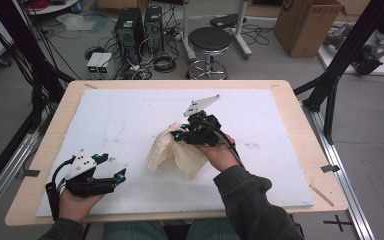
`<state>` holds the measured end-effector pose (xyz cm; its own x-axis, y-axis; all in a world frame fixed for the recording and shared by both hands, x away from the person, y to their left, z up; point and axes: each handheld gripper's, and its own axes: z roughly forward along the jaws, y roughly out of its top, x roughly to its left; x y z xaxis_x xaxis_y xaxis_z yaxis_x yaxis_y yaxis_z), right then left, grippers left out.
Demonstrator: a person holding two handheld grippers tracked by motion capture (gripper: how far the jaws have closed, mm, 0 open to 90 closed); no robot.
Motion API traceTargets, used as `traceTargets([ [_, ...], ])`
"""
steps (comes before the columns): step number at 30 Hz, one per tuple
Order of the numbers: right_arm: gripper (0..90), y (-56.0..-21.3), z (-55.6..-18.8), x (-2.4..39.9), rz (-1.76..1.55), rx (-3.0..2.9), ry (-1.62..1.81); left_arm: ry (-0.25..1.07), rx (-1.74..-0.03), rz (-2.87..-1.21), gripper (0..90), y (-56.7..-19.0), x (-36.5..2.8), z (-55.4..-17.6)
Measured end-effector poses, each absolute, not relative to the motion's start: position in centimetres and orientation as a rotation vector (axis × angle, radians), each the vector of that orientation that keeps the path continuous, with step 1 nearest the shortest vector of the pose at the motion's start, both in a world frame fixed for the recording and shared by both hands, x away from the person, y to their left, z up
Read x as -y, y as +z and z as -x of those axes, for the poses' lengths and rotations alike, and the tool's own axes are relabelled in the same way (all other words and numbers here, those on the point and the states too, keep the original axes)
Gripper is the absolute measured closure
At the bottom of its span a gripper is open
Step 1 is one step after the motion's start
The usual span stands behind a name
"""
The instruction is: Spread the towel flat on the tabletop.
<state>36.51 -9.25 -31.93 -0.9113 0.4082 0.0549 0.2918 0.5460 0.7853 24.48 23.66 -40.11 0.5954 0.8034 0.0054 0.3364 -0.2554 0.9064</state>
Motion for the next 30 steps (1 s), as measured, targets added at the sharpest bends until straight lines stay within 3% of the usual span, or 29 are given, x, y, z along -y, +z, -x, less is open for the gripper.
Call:
traceTargets([
  [19,77.7,-40.1,-44.0,7.1,-0.843,-2.693,1.078,0.572,-0.899,-1.859,20.9,-40.3,-22.9,-24.8],
  [24,65.1,-40.8,-44.4,6.8,-0.853,-2.706,1.093,0.553,-0.889,-1.862,20.9,-40.3,-22.4,-25.0],
  [30,45.8,-38.6,-42.9,8.1,-0.802,-2.640,1.248,0.516,-0.872,-1.868,23.4,-40.3,-21.8,-25.1],
])
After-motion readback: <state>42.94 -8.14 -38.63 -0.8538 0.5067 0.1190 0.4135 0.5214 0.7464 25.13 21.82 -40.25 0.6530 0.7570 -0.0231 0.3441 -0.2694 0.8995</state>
